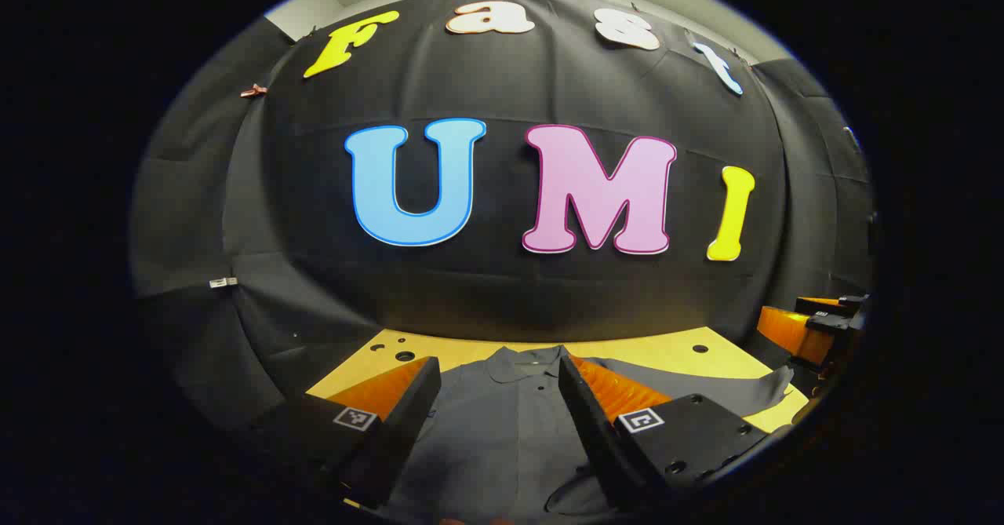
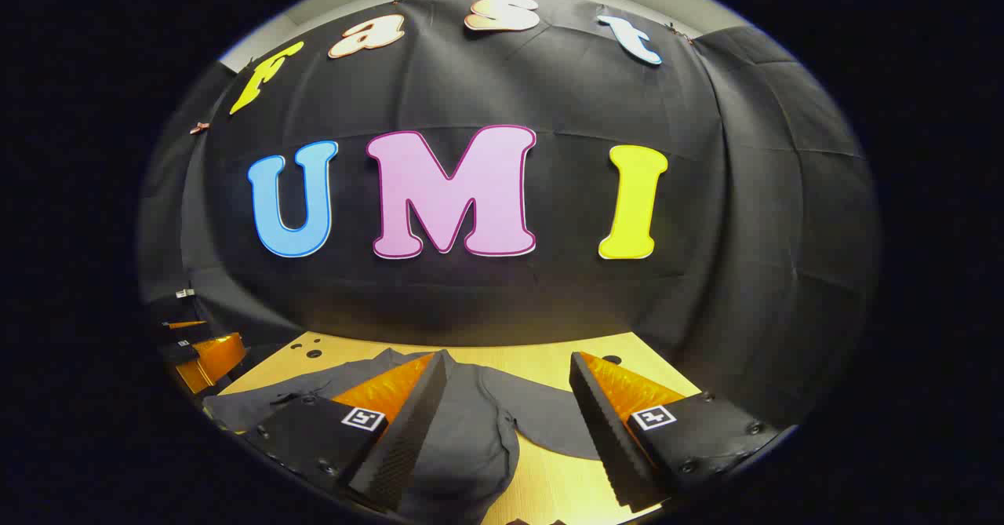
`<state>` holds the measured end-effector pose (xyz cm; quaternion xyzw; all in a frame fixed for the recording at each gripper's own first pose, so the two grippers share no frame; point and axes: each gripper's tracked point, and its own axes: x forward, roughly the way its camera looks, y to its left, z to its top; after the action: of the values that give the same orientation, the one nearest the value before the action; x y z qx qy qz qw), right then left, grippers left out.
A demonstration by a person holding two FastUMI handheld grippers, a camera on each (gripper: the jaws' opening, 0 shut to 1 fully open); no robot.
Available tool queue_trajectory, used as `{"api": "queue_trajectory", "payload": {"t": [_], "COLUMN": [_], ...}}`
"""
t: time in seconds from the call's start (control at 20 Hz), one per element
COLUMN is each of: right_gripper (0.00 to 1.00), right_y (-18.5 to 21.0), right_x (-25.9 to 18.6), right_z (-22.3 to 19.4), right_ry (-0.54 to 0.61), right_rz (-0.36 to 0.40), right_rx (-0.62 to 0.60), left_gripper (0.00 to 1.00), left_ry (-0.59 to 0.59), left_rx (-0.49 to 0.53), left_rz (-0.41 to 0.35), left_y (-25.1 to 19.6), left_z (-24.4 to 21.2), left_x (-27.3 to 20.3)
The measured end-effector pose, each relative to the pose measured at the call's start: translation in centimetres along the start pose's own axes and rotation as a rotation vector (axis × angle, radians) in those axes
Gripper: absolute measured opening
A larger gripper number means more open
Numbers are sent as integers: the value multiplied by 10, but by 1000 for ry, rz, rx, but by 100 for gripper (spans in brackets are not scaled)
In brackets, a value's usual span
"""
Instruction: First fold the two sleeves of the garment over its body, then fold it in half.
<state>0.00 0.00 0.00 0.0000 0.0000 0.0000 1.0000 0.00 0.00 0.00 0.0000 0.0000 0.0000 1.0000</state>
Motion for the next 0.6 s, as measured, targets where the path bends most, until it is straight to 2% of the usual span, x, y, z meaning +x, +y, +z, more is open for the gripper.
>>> {"api": "queue_trajectory", "payload": {"t": [0.6], "right_gripper": [98], "right_y": [-4], "right_x": [-8], "right_z": [-3], "right_ry": [19], "right_rz": [-15], "right_rx": [-11], "left_gripper": [95], "left_ry": [24], "left_rx": [-13], "left_rz": [-14], "left_y": [-1], "left_z": [-10], "left_x": [4]}}
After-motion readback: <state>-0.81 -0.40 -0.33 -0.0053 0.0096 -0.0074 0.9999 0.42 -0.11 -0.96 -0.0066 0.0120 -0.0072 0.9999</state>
